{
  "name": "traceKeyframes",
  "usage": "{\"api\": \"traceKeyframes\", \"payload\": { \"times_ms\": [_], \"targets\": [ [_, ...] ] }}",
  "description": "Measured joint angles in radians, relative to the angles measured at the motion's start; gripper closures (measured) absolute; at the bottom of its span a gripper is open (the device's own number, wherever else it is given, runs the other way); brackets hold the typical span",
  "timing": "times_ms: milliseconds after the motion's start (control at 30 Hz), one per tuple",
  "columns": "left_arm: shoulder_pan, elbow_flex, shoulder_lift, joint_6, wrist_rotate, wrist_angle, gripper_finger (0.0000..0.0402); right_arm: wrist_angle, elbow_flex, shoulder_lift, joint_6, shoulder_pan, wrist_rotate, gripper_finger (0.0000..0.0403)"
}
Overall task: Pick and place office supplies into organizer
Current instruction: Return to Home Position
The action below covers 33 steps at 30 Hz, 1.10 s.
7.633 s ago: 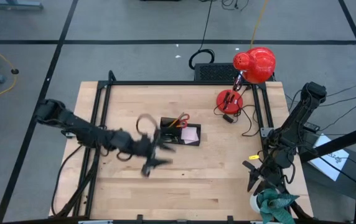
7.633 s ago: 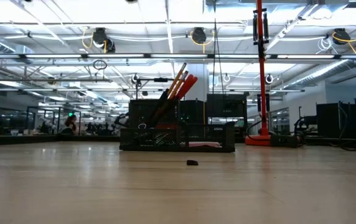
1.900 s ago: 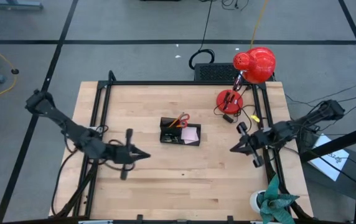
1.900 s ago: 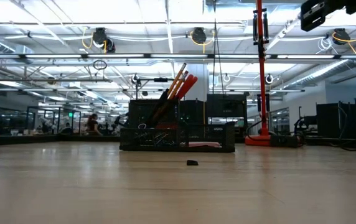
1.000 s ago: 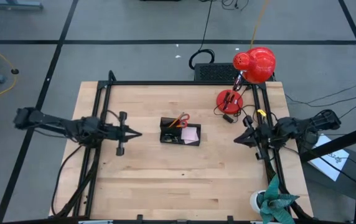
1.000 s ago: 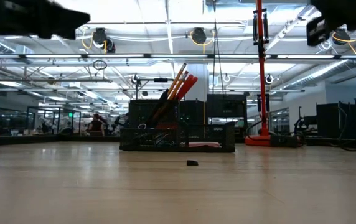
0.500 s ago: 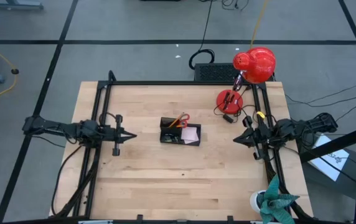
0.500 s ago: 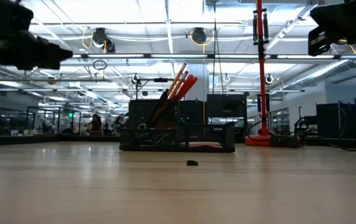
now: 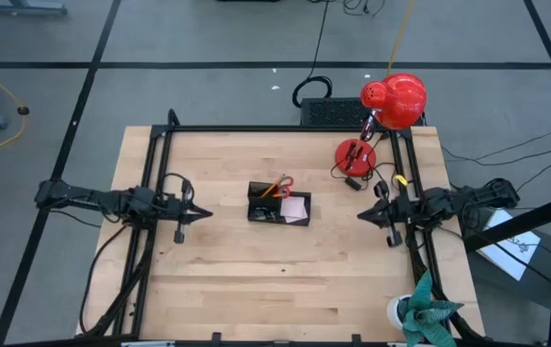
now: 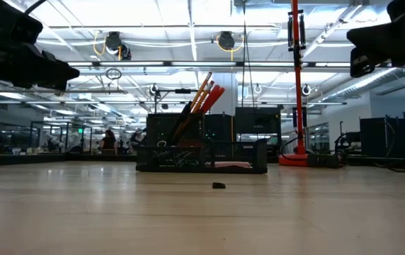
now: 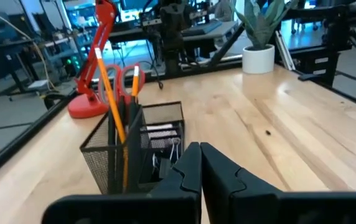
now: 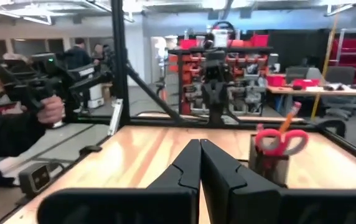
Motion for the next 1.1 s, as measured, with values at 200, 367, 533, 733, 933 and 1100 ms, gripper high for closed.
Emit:
{"api": "traceKeyframes", "payload": {
  "times_ms": [200, 367, 533, 733, 933, 1100],
  "targets": [
    [0.0, 0.0, 0.0, -0.023, 0.0, -0.003, 0.0386, -0.073, 0.0, -0.025, 0.011, -0.05, -0.004, 0.0403],
    [0.0, 0.0, 0.0, -0.054, 0.0, -0.003, 0.0379, -0.057, -0.001, -0.025, 0.022, -0.092, -0.067, 0.0403],
    [0.0, 0.0, 0.0, -0.052, -0.007, -0.002, 0.0378, -0.056, -0.001, -0.025, 0.024, -0.121, -0.081, 0.0403],
    [0.0, 0.0, 0.0, -0.053, -0.026, 0.004, 0.0378, -0.041, -0.001, -0.025, -0.009, -0.126, -0.08, 0.0403],
    [0.0, -0.002, 0.0, -0.053, -0.03, 0.017, 0.0378, -0.041, -0.001, -0.024, -0.022, -0.126, -0.079, 0.0403],
    [0.0, -0.003, -0.001, -0.053, -0.031, 0.035, 0.0378, -0.042, -0.001, -0.019, -0.02, -0.126, -0.079, 0.0403]
  ]
}}
